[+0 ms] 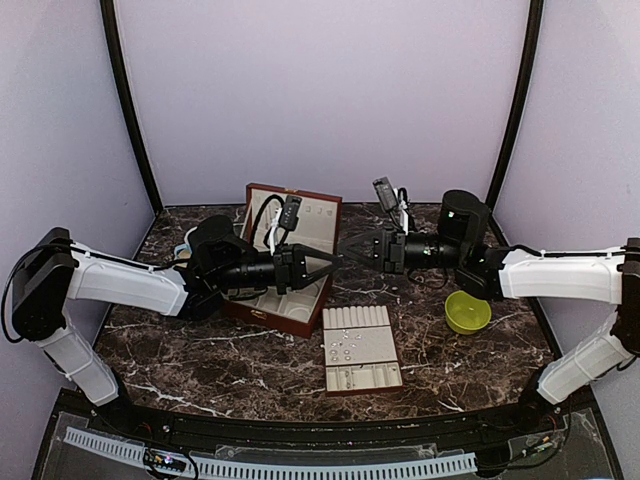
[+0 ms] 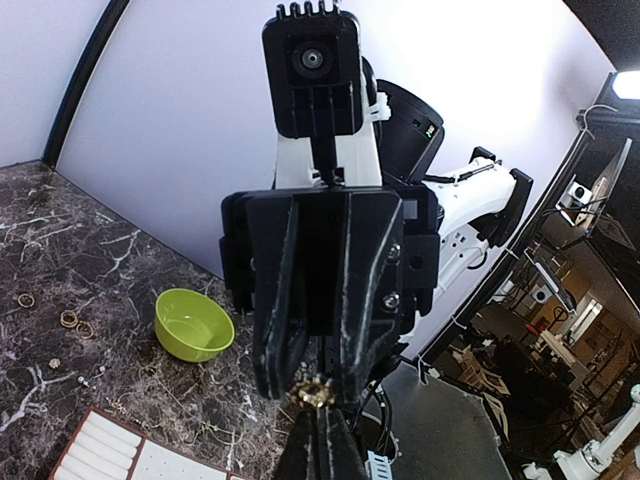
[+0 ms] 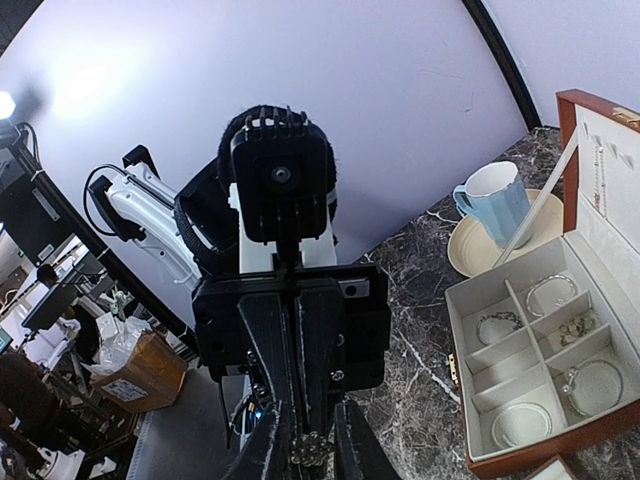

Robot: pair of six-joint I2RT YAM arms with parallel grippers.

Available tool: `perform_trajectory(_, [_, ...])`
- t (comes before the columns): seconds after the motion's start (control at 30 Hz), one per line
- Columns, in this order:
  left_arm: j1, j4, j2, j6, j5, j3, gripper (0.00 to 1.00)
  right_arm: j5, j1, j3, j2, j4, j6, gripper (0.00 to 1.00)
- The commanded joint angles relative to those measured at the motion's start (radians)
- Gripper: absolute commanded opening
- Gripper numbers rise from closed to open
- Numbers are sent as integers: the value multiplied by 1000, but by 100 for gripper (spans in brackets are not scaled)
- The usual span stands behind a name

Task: Organize the mixed jewelry
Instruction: Pass from the left arm to the right

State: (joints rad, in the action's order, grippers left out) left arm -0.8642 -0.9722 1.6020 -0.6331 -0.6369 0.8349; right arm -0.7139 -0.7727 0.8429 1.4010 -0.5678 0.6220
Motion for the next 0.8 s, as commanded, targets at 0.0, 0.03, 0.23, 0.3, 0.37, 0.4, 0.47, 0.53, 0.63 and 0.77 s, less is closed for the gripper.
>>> perform_trajectory(0.0, [-6,-43,-49,-1,4,-12,0,7,-8,-10,1,-20,-4,16])
perform_trajectory(0.03, [-6,-43,-48,-1,5,-12,0,7,-8,-10,1,-18,-5,17])
perform_trajectory(0.23, [-6,-49,-51,-2,5,-11,0,12,-8,-14,13,-7,-13,20])
perform_trajectory(0.3, [-6,-48,-52,-2,7,-11,0,13,-8,-15,15,-10,-13,20])
perform_trajectory(0.37, [-6,-50,-52,-3,8,-12,0,14,-8,-15,15,-6,-16,20])
perform_trajectory(0.4, [-6,-53,-52,-3,9,-14,0,16,-8,-15,16,1,-19,21])
perform_trajectory(0.47, [-6,-55,-53,-6,9,-13,0,19,-8,-14,20,9,-25,21])
perform_trajectory(0.53, [-7,-55,-51,-5,9,-13,0,19,-8,-16,17,7,-25,20])
perform_trajectory(0.63, [-6,-56,-49,-8,9,-14,0,24,-8,-18,10,5,-26,17])
perform_trajectory(0.77, [-6,-56,-49,-9,13,-15,0,29,-7,-18,1,2,-26,13])
